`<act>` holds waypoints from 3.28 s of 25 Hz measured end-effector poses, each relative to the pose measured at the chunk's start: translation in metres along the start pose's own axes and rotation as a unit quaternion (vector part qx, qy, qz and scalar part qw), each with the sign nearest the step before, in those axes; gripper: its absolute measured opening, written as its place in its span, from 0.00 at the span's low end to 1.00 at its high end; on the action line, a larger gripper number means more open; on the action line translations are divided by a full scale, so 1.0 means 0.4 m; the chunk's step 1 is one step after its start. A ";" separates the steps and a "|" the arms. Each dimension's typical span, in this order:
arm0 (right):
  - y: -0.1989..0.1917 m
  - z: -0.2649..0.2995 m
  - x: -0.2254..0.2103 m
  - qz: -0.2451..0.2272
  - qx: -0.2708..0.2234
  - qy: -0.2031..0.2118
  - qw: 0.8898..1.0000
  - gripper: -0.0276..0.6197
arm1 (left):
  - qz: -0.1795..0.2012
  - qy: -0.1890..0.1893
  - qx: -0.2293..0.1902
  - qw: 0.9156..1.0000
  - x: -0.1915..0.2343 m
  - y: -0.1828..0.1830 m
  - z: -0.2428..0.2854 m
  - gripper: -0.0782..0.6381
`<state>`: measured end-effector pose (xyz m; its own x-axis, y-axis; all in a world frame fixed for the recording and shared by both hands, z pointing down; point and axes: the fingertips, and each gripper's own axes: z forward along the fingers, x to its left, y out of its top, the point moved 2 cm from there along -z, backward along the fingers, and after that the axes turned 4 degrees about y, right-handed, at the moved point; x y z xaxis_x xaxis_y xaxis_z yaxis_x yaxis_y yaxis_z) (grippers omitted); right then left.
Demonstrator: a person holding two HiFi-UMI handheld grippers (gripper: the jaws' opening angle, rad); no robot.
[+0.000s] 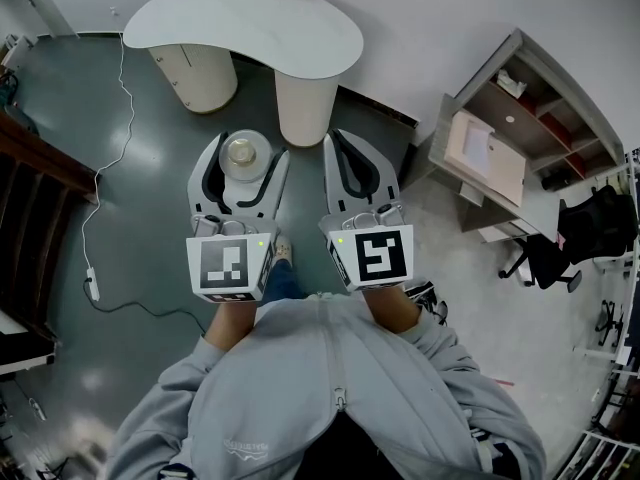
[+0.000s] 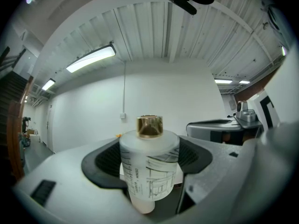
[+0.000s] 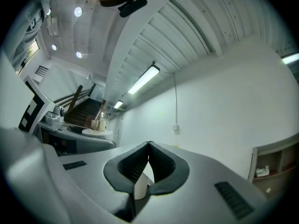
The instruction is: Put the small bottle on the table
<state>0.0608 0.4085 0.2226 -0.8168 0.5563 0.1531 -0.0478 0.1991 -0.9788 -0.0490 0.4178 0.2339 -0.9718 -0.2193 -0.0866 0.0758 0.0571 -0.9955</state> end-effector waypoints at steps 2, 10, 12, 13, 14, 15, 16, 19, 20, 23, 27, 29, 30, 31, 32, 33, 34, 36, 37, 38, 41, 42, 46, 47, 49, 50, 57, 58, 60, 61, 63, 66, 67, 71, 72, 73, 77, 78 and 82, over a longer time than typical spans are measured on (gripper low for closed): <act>-0.011 0.044 -0.008 -0.002 0.001 0.001 1.000 0.08 | 0.001 -0.003 0.000 1.000 0.023 -0.006 0.039 0.58; -0.046 0.219 -0.066 -0.003 0.010 -0.014 1.000 0.09 | -0.001 -0.017 0.005 1.000 0.114 -0.021 0.208 0.58; -0.055 0.260 -0.078 -0.003 0.012 -0.018 1.000 0.08 | 0.001 -0.022 0.004 1.000 0.135 -0.020 0.247 0.58; -0.058 0.280 -0.083 -0.003 0.013 -0.020 1.000 0.08 | 0.001 -0.025 0.004 1.000 0.147 -0.019 0.265 0.58; -0.061 0.298 -0.087 -0.003 0.014 -0.022 1.000 0.08 | 0.001 -0.027 0.003 1.000 0.159 -0.020 0.282 0.58; -0.063 0.317 -0.090 -0.003 0.014 -0.024 1.000 0.08 | 0.000 -0.028 0.003 1.000 0.172 -0.021 0.299 0.58; -0.066 0.334 -0.094 -0.003 0.015 -0.026 1.000 0.09 | -0.001 -0.029 0.002 1.000 0.184 -0.023 0.316 0.58; -0.078 0.382 -0.110 -0.003 0.017 -0.035 0.999 0.08 | -0.001 -0.036 0.003 0.999 0.210 -0.031 0.368 0.58; -0.082 0.396 -0.115 -0.003 0.018 -0.038 0.999 0.08 | -0.002 -0.039 0.004 0.999 0.217 -0.035 0.383 0.58; -0.091 0.438 -0.121 -0.005 0.018 -0.045 0.999 0.08 | -0.004 -0.049 0.005 0.999 0.240 -0.045 0.422 0.58; -0.106 0.476 -0.127 -0.005 0.024 -0.049 0.998 0.08 | -0.007 -0.053 0.008 0.999 0.265 -0.049 0.461 0.58; -0.114 0.490 -0.134 -0.004 0.028 -0.053 0.998 0.09 | -0.010 -0.054 0.010 0.998 0.273 -0.049 0.476 0.58; -0.117 0.498 -0.138 -0.004 0.029 -0.054 0.998 0.09 | -0.010 -0.057 0.008 0.998 0.276 -0.052 0.484 0.58; -0.120 0.507 -0.142 -0.003 0.030 -0.056 0.998 0.08 | -0.010 -0.060 0.006 0.998 0.278 -0.057 0.491 0.58; -0.121 0.515 -0.146 -0.003 0.029 -0.056 0.998 0.08 | -0.011 -0.062 0.007 0.998 0.282 -0.061 0.499 0.58; -0.121 0.524 -0.149 -0.004 0.029 -0.055 0.998 0.08 | -0.012 -0.062 0.007 0.998 0.286 -0.062 0.508 0.58; -0.121 0.532 -0.153 -0.005 0.029 -0.054 0.998 0.09 | -0.014 -0.061 0.007 0.998 0.290 -0.062 0.516 0.58; -0.123 0.548 -0.164 -0.006 0.027 -0.053 0.998 0.09 | -0.014 -0.059 0.006 0.998 0.294 -0.060 0.534 0.58; -0.126 0.555 -0.171 -0.006 0.025 -0.054 0.998 0.08 | -0.013 -0.059 0.006 0.998 0.294 -0.065 0.542 0.58; -0.130 0.564 -0.177 -0.006 0.023 -0.054 0.998 0.09 | -0.014 -0.058 0.007 0.998 0.294 -0.074 0.550 0.58; -0.141 0.596 -0.190 -0.006 0.020 -0.048 0.999 0.09 | -0.012 -0.054 0.005 0.998 0.304 -0.071 0.583 0.58; -0.144 0.608 -0.195 -0.005 0.019 -0.045 0.999 0.08 | -0.012 -0.052 0.005 0.999 0.308 -0.070 0.596 0.58; -0.165 0.665 -0.239 0.000 0.019 -0.034 0.999 0.09 | -0.016 -0.041 0.010 0.999 0.317 -0.089 0.657 0.58; -0.170 0.682 -0.250 0.001 0.019 -0.031 0.999 0.09 | -0.014 -0.039 0.010 0.999 0.318 -0.087 0.677 0.58; -0.181 0.717 -0.275 0.001 0.019 -0.024 1.000 0.08 | -0.015 -0.034 0.010 0.999 0.325 -0.088 0.720 0.58; -0.186 0.736 -0.288 0.002 0.019 -0.021 1.000 0.09 | -0.016 -0.031 0.011 0.999 0.329 -0.090 0.741 0.58; -0.219 0.845 -0.388 0.004 0.020 -0.002 1.000 0.08 | -0.017 -0.011 0.012 1.000 0.341 -0.099 0.882 0.58; -0.223 0.858 -0.401 0.004 0.021 0.001 1.000 0.08 | -0.018 -0.007 0.014 1.000 0.341 -0.099 0.899 0.58; -0.231 0.882 -0.427 0.005 0.020 0.007 1.000 0.08 | -0.018 -0.002 0.014 1.000 0.338 -0.099 0.934 0.58; -0.235 0.894 -0.440 0.005 0.020 0.010 1.000 0.09 | -0.017 -0.001 0.012 1.000 0.336 -0.099 0.951 0.58; -0.242 0.918 -0.466 0.005 0.019 0.017 1.000 0.08 | -0.017 0.004 0.012 1.000 0.334 -0.100 0.984 0.58; -0.253 0.954 -0.502 0.006 0.017 0.029 0.999 0.09 | -0.020 0.015 0.011 1.000 0.334 -0.100 1.032 0.58; -0.255 0.965 -0.512 0.007 0.015 0.032 0.999 0.09 | -0.021 0.019 0.010 1.000 0.334 -0.100 1.046 0.58; -0.260 0.997 -0.547 0.007 0.009 0.044 0.999 0.08 | -0.023 0.032 0.006 0.999 0.336 -0.095 1.090 0.58; -0.262 1.002 -0.553 0.008 0.008 0.046 0.999 0.08 | -0.023 0.035 0.006 0.999 0.336 -0.095 1.097 0.58; -0.265 1.008 -0.558 0.009 0.007 0.047 0.999 0.08 | -0.022 0.037 0.007 0.999 0.337 -0.096 1.104 0.58; -0.272 1.030 -0.566 0.011 0.007 0.053 0.998 0.08 | -0.020 0.040 0.009 0.999 0.343 -0.100 1.126 0.58; -0.272 1.036 -0.567 0.011 0.007 0.054 0.998 0.08 | -0.020 0.040 0.010 0.999 0.345 -0.100 1.133 0.58; -0.274 1.069 -0.575 0.013 0.004 0.054 0.998 0.08 | -0.020 0.038 0.012 0.999 0.362 -0.101 1.163 0.58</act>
<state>0.0080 -0.0862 0.2363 -0.7513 0.6447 0.1409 -0.0324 0.1772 -0.9836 -0.0890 -0.0694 0.2436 -0.9884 -0.1457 -0.0440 0.0406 0.0261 -0.9988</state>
